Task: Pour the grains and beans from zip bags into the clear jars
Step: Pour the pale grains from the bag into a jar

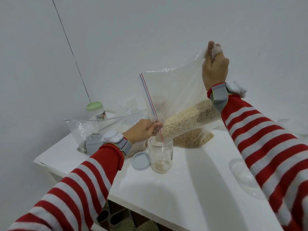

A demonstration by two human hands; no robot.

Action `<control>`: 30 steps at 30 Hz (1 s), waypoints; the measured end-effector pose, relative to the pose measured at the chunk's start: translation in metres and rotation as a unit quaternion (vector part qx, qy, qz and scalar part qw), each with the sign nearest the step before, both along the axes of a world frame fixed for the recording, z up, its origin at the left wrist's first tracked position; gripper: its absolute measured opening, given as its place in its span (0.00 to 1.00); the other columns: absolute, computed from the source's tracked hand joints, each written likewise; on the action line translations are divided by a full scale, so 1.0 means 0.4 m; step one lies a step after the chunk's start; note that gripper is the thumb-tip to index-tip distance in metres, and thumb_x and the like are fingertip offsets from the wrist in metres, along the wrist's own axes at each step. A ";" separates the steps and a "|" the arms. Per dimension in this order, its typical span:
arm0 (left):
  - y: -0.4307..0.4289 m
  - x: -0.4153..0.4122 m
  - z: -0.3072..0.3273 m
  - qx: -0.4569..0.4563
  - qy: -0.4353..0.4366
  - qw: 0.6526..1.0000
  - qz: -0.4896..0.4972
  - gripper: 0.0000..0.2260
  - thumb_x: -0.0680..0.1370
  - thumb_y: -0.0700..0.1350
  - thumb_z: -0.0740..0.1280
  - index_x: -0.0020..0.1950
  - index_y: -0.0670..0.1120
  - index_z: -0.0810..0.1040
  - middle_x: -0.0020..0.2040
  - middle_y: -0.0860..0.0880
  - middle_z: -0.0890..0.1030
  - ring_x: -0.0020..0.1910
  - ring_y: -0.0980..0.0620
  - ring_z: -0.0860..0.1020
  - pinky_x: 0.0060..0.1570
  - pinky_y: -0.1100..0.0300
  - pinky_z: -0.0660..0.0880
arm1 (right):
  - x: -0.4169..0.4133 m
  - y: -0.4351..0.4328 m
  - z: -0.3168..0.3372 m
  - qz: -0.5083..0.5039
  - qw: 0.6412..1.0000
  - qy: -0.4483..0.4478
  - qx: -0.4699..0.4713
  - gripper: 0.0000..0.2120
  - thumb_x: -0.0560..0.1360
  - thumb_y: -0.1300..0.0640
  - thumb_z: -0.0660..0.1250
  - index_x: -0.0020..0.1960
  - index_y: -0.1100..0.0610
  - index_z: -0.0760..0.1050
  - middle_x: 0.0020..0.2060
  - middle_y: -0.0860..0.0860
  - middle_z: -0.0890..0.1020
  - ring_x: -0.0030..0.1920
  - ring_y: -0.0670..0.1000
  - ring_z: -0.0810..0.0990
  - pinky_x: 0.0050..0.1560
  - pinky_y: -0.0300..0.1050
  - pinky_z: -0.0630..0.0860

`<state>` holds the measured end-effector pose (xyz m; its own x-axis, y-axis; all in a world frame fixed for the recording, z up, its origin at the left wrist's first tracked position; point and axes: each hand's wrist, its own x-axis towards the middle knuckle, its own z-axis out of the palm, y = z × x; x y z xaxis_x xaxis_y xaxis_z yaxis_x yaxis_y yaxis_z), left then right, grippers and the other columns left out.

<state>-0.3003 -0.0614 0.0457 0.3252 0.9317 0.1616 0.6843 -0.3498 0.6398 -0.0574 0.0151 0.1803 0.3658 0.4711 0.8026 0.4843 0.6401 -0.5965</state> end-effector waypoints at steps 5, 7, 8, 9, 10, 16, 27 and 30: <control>-0.003 0.012 -0.001 -0.003 -0.021 1.000 -0.009 0.14 0.84 0.40 0.55 0.61 0.36 0.78 0.44 0.35 0.83 0.47 0.45 0.83 0.52 0.57 0.81 | 0.000 0.005 -0.002 -0.007 1.000 0.000 0.001 0.24 0.73 0.27 0.42 0.35 0.45 0.58 0.26 0.44 0.60 0.25 0.47 0.59 0.28 0.50 0.66; -0.002 0.013 -0.001 -0.001 -0.022 1.000 -0.011 0.15 0.84 0.41 0.56 0.61 0.36 0.79 0.40 0.44 0.83 0.46 0.49 0.84 0.52 0.58 0.81 | 0.002 0.012 -0.007 -0.007 1.000 0.003 0.002 0.26 0.74 0.27 0.42 0.36 0.48 0.61 0.27 0.44 0.61 0.26 0.48 0.62 0.29 0.51 0.68; -0.001 0.012 -0.001 -0.004 -0.023 1.000 -0.014 0.15 0.84 0.41 0.56 0.61 0.37 0.79 0.39 0.48 0.82 0.45 0.52 0.84 0.52 0.57 0.81 | 0.002 0.014 -0.008 -0.010 1.000 0.002 0.002 0.25 0.75 0.29 0.44 0.36 0.49 0.61 0.27 0.44 0.61 0.26 0.48 0.62 0.31 0.51 0.70; -0.001 0.012 -0.001 -0.010 -0.027 0.999 -0.016 0.15 0.84 0.41 0.56 0.61 0.37 0.79 0.38 0.50 0.81 0.44 0.56 0.83 0.53 0.56 0.81 | 0.002 0.015 -0.008 -0.013 1.000 0.001 -0.001 0.22 0.76 0.31 0.45 0.35 0.47 0.60 0.27 0.44 0.61 0.25 0.47 0.62 0.31 0.51 0.71; -0.002 0.012 0.000 -0.016 -0.031 0.999 -0.016 0.14 0.84 0.41 0.56 0.61 0.37 0.79 0.38 0.50 0.81 0.44 0.58 0.83 0.53 0.56 0.80 | 0.003 0.019 -0.009 -0.017 1.000 0.001 -0.004 0.20 0.78 0.34 0.47 0.34 0.46 0.57 0.26 0.44 0.60 0.24 0.46 0.61 0.31 0.51 0.71; -0.006 0.014 0.005 -0.023 -0.045 0.999 -0.012 0.14 0.84 0.41 0.56 0.60 0.37 0.79 0.45 0.44 0.83 0.51 0.48 0.83 0.54 0.55 0.80 | 0.009 0.035 -0.011 -0.022 1.000 -0.001 -0.003 0.18 0.81 0.46 0.53 0.34 0.46 0.55 0.26 0.45 0.59 0.25 0.45 0.58 0.30 0.47 0.63; 0.003 0.006 0.002 -0.005 -0.015 1.000 -0.017 0.14 0.84 0.41 0.56 0.59 0.40 0.79 0.48 0.42 0.85 0.49 0.51 0.84 0.53 0.53 0.81 | 0.002 0.026 -0.008 -0.027 1.000 -0.006 -0.005 0.17 0.79 0.40 0.50 0.34 0.46 0.56 0.28 0.45 0.61 0.26 0.45 0.60 0.30 0.48 0.64; 0.003 0.004 0.003 -0.022 -0.025 0.999 -0.013 0.14 0.84 0.42 0.56 0.59 0.39 0.79 0.49 0.41 0.84 0.51 0.50 0.84 0.54 0.52 0.80 | 0.001 0.023 -0.008 -0.030 1.000 -0.007 -0.001 0.17 0.80 0.42 0.51 0.34 0.46 0.56 0.28 0.45 0.61 0.26 0.45 0.59 0.30 0.48 0.63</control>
<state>-0.2986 -0.0604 0.0470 0.3415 0.9299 0.1365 0.6427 -0.3370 0.6880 -0.0569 0.0242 0.1772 0.3825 0.4511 0.8064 0.5292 0.6085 -0.5914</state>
